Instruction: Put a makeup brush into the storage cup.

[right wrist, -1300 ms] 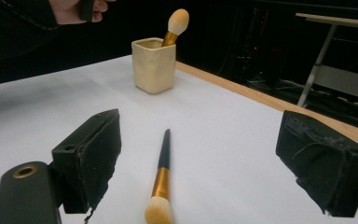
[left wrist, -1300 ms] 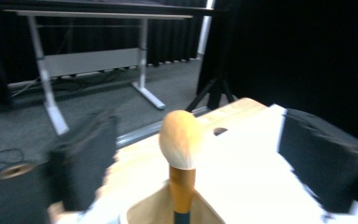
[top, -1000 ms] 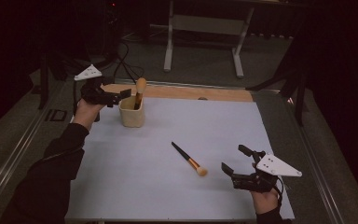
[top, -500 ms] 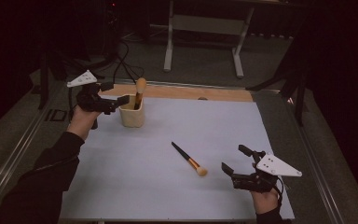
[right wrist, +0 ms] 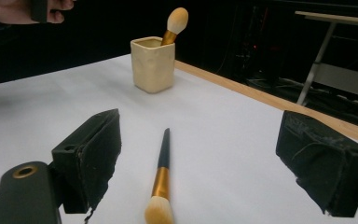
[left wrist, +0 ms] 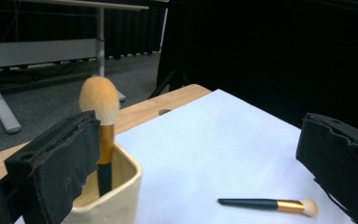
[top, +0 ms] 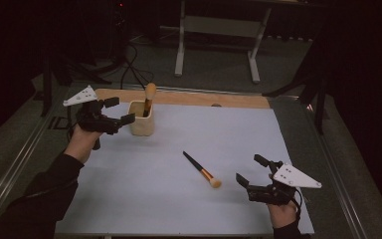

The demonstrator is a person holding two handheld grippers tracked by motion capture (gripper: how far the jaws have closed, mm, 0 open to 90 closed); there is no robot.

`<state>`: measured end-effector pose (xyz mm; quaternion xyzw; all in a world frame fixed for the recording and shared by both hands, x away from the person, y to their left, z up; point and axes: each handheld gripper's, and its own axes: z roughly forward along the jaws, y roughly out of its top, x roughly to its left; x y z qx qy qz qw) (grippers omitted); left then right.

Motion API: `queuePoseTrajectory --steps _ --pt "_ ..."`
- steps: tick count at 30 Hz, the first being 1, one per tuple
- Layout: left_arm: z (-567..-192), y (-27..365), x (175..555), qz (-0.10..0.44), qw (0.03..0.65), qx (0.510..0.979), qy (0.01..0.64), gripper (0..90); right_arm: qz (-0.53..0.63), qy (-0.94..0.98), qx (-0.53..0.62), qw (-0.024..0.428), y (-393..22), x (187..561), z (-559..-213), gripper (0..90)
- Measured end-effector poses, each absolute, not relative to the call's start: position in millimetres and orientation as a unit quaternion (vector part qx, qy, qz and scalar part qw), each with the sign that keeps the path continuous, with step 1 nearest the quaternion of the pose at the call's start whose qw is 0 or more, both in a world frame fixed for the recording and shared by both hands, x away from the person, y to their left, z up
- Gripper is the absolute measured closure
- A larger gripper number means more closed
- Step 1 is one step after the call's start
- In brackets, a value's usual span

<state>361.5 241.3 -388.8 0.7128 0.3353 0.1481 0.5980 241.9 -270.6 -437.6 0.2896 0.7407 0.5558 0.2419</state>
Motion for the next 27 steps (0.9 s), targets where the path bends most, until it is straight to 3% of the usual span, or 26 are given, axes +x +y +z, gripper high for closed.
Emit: queuePoseTrajectory --steps 27 --pt "-397 224 292 0.137 0.607 0.730 0.283 0.3 0.555 0.743 0.288 0.240 -269 242 -438 13.7"
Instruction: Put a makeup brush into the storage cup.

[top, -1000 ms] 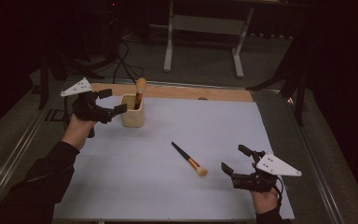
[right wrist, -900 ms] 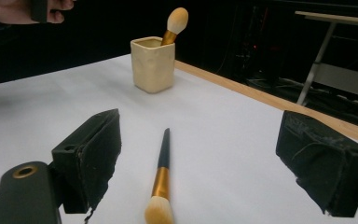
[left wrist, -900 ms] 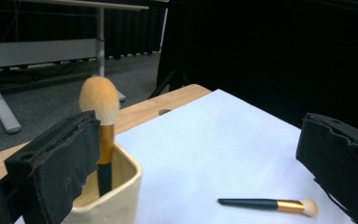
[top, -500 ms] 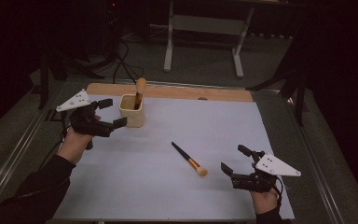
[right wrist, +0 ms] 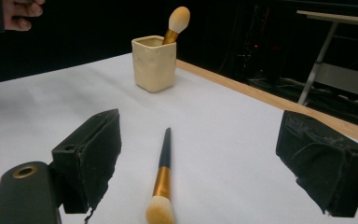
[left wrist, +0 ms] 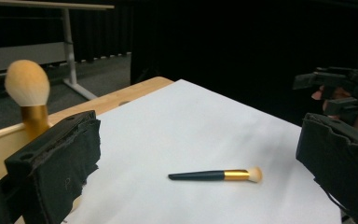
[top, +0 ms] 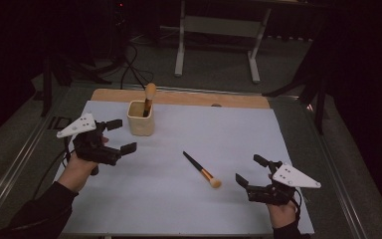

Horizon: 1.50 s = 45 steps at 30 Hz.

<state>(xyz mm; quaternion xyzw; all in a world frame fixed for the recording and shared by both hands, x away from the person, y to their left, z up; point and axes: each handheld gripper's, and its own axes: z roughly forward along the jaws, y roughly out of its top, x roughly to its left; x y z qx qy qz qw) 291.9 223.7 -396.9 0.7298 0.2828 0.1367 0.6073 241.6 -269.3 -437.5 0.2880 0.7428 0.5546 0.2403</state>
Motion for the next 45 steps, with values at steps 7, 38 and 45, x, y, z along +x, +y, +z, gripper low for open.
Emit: queuePoseTrajectory --steps 7,38,45 --pt "-402 222 279 0.133 0.607 0.733 0.276 0.3 0.555 0.743 0.288 0.240 -270 242 -438 13.7" --pt "-450 219 236 0.135 0.582 0.758 0.262 0.3 0.559 0.739 0.288 0.240 -270 243 -438 13.2" --pt "-459 222 232 0.143 0.583 0.755 0.266 0.3 0.557 0.742 0.287 0.241 -269 243 -438 13.2"
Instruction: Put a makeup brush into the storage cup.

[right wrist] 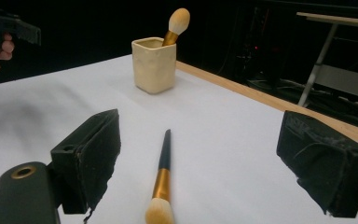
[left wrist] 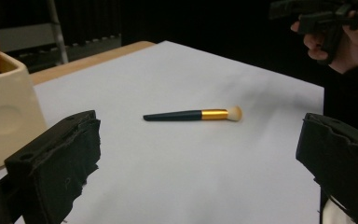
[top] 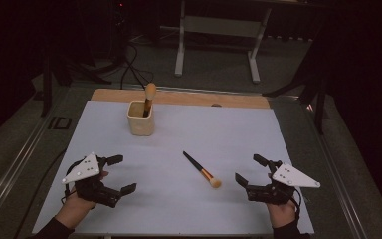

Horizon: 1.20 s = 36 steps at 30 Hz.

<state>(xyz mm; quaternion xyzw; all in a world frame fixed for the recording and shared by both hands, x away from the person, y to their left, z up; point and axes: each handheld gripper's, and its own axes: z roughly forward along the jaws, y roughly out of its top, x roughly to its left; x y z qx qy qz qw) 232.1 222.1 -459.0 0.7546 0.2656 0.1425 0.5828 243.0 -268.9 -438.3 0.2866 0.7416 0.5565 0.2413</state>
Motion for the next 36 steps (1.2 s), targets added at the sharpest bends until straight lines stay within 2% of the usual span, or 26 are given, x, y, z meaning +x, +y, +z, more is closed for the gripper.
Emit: queuePoseTrajectory --steps 15,29,36 --pt "-465 233 231 0.151 0.588 0.745 0.276 0.3 0.556 0.742 0.290 0.238 -270 243 -439 13.3" --pt "-465 233 232 0.153 0.594 0.741 0.272 0.3 0.538 0.743 0.304 0.259 -272 241 -434 12.9" --pt "-464 232 232 0.149 0.599 0.740 0.268 0.4 0.531 0.750 0.309 0.245 -269 242 -426 11.7"
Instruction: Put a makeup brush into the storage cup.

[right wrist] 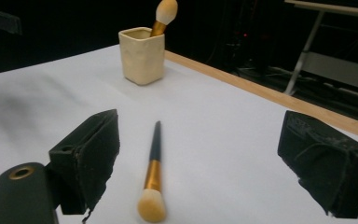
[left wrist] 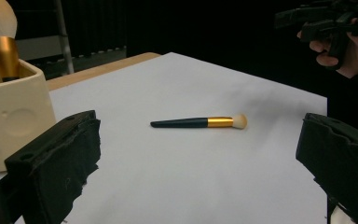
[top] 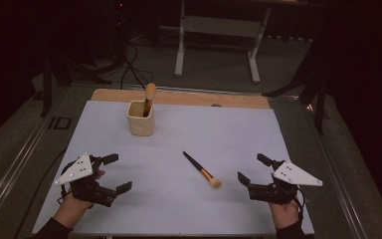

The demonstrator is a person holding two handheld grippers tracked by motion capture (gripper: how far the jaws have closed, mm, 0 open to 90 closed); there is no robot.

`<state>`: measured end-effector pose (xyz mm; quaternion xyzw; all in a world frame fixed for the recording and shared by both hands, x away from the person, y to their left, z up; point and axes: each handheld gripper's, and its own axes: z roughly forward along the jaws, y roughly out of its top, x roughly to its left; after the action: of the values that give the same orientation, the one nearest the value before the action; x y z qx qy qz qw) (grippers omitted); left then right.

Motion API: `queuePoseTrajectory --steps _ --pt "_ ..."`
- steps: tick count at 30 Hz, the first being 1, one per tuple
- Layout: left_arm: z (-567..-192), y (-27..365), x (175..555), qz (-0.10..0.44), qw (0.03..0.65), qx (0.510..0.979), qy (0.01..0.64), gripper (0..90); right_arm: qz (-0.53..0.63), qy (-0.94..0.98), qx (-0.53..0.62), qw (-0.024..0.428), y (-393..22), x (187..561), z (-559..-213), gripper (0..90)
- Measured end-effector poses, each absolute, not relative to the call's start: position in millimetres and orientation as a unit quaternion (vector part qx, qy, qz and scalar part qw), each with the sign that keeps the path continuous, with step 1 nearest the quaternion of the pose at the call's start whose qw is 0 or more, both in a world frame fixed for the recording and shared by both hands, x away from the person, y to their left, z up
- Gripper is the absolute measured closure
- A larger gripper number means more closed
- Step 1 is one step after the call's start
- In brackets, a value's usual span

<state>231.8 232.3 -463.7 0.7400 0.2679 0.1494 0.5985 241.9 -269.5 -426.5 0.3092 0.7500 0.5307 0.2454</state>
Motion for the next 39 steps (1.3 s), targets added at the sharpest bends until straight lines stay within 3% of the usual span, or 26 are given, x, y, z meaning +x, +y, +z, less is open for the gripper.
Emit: queuePoseTrajectory --steps 10,23,39 --pt "-462 235 232 0.149 0.603 0.735 0.272 0.4 0.542 0.763 0.297 0.189 -261 260 -400 10.6" --pt "-463 233 231 0.147 0.600 0.739 0.269 0.3 0.530 0.791 0.257 0.165 -239 282 -371 10.5" --pt "-463 234 230 0.148 0.600 0.739 0.268 0.3 0.485 0.839 0.218 0.117 -208 304 -379 13.4"
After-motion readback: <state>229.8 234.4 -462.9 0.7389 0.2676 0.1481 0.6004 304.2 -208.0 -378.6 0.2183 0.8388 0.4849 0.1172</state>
